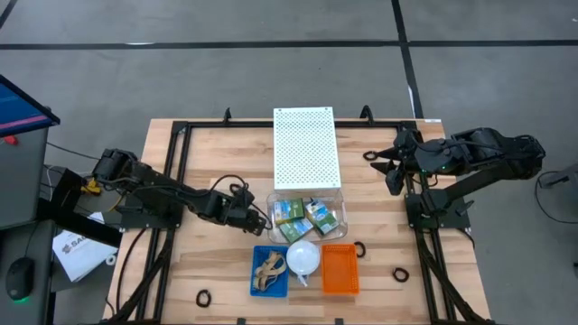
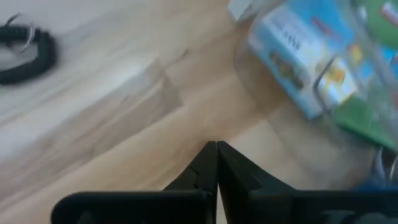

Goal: Pick & Place Office Desk Supplies
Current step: Put the black spring keychain into the orange bin

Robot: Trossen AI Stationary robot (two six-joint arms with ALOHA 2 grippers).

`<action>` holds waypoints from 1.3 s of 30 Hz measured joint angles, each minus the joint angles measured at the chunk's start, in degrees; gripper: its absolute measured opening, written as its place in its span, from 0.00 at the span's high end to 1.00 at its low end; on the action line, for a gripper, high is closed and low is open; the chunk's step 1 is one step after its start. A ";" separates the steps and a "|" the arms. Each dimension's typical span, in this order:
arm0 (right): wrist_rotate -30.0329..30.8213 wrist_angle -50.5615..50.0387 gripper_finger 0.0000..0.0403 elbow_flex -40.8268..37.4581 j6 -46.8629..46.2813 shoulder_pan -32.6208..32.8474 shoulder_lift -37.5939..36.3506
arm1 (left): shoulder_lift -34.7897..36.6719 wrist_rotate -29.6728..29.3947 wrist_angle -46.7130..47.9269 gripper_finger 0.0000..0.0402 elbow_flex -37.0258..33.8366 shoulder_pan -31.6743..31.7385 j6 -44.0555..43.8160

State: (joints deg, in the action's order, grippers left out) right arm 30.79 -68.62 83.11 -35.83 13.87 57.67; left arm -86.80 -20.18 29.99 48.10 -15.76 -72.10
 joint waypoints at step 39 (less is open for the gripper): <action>3.63 -0.17 0.56 0.00 -9.74 -12.00 1.35 | 35.91 9.60 7.89 0.51 0.02 34.06 27.34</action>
State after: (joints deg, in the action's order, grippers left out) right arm 34.41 -68.79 83.11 -45.57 1.87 59.01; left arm -50.89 -10.59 37.88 48.12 18.30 -44.75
